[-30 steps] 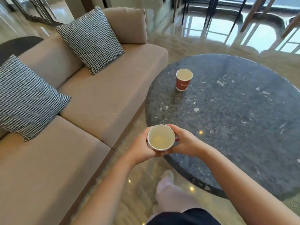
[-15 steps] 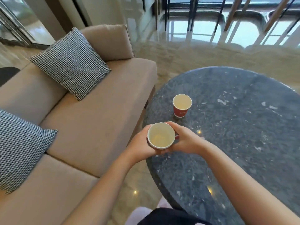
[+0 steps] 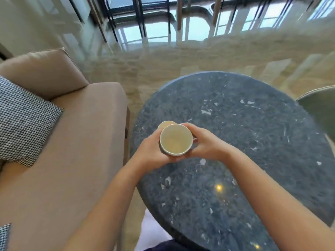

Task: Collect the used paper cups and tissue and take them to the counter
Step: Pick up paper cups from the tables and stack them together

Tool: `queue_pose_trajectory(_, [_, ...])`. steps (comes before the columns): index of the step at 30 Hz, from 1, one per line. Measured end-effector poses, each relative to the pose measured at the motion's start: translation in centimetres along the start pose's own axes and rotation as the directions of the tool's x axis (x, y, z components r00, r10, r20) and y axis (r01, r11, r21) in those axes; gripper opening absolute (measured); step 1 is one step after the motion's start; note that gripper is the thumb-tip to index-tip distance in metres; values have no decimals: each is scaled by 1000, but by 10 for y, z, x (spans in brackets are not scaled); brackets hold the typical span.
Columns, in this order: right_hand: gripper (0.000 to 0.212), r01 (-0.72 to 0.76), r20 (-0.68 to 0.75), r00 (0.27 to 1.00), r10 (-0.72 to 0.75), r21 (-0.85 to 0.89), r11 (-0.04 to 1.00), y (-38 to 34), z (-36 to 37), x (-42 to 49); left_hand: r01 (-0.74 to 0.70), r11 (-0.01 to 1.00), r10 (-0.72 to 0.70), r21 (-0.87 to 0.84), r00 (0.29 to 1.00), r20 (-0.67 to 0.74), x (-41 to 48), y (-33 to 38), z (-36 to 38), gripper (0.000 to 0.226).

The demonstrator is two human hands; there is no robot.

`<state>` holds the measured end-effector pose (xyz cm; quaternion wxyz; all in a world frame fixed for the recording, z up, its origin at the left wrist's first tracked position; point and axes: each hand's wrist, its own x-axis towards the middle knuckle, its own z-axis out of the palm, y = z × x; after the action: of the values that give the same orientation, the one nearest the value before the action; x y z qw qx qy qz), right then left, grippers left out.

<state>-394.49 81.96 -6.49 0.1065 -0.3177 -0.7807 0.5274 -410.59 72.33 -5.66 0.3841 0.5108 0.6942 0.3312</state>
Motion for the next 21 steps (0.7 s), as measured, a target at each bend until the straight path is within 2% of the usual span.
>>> queue_pose_trajectory(8, [72, -103, -165, 980, 108, 37, 994, -16, 2, 41, -94, 995, 90, 16, 985, 145, 57, -6, -46, 76])
queue_pose_trajectory(21, [68, -258, -194, 947, 255, 12, 966, 1, 16, 62, -79, 997, 76, -2, 955, 286, 98, -48, -36, 78])
